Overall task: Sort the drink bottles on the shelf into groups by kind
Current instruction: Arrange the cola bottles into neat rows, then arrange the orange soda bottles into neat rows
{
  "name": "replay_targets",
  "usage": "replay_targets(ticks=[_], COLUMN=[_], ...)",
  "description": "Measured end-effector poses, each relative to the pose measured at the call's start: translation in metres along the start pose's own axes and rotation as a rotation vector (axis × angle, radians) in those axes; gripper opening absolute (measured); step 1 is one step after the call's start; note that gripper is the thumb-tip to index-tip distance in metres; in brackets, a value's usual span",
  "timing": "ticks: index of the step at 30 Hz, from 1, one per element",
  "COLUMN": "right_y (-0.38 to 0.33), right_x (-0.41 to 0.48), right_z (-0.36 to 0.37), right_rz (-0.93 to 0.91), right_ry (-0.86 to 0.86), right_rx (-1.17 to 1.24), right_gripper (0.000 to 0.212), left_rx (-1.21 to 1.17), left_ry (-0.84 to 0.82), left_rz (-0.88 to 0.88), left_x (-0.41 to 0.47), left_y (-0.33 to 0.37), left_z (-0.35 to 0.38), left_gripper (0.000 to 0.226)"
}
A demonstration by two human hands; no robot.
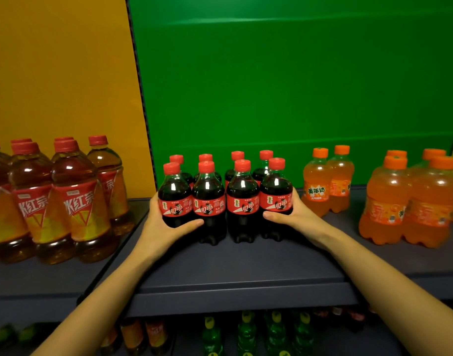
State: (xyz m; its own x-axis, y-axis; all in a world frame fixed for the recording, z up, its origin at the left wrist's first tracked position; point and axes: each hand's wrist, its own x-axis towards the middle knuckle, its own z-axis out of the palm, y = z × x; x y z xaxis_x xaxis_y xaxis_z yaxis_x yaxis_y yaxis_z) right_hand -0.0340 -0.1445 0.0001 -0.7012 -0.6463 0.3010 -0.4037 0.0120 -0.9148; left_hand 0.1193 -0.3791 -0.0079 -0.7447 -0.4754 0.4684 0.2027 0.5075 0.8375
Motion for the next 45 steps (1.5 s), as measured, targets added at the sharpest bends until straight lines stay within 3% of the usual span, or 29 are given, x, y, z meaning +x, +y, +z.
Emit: replay_targets(ticks=[4, 6, 9, 12, 15, 20, 25, 31, 37, 45], right_y=[-0.002, 0.000, 0.007, 0.020, 0.027, 0.035, 0.044, 0.060, 0.059, 0.061], right_x=[-0.014, -0.021, -0.035, -0.043, -0.039, -0.023, -0.010, 0.009, 0.010, 0.005], right_z=[-0.010, -0.020, -0.036, -0.055, -0.069, -0.087, -0.110, -0.128, -0.128, -0.124], right_rz=[0.040, 0.040, -0.015, -0.001, 0.025, 0.091, 0.184, 0.199, 0.196, 0.161], right_ry=[0.030, 0.155, 0.361, 0.461, 0.509, 0.491, 0.473, 0.440, 0.416, 0.438], right_rx=[-0.016, -0.036, -0.138, -0.247, -0.293, -0.265, -0.266, -0.267, -0.319, -0.429], right_gripper=[0.084, 0.059, 0.041, 0.050, 0.061, 0.063, 0.067, 0.073, 0.067, 0.072], left_rx=[0.187, 0.245, 0.186, 0.189, 0.162, 0.126, 0.128, 0.072, -0.030, 0.059], left_ry=[0.201, 0.233, 0.129, -0.024, -0.203, -0.384, -0.332, -0.217, -0.225, -0.062], left_rz=[0.171, 0.376, 0.537, 0.578, 0.518, 0.339, 0.195, -0.131, -0.222, -0.178], left_x=[-0.012, -0.018, -0.027, -0.037, -0.039, -0.028, -0.002, 0.036, 0.042, 0.040], left_y=[0.010, 0.019, 0.040, 0.060, 0.069, 0.072, 0.082, 0.077, 0.072, 0.060], left_z=[-0.005, -0.008, 0.004, 0.037, 0.083, 0.171, 0.238, 0.272, 0.277, 0.279], left_gripper=[0.099, 0.079, 0.040, 0.019, 0.022, 0.047, 0.076, 0.097, 0.059, 0.061])
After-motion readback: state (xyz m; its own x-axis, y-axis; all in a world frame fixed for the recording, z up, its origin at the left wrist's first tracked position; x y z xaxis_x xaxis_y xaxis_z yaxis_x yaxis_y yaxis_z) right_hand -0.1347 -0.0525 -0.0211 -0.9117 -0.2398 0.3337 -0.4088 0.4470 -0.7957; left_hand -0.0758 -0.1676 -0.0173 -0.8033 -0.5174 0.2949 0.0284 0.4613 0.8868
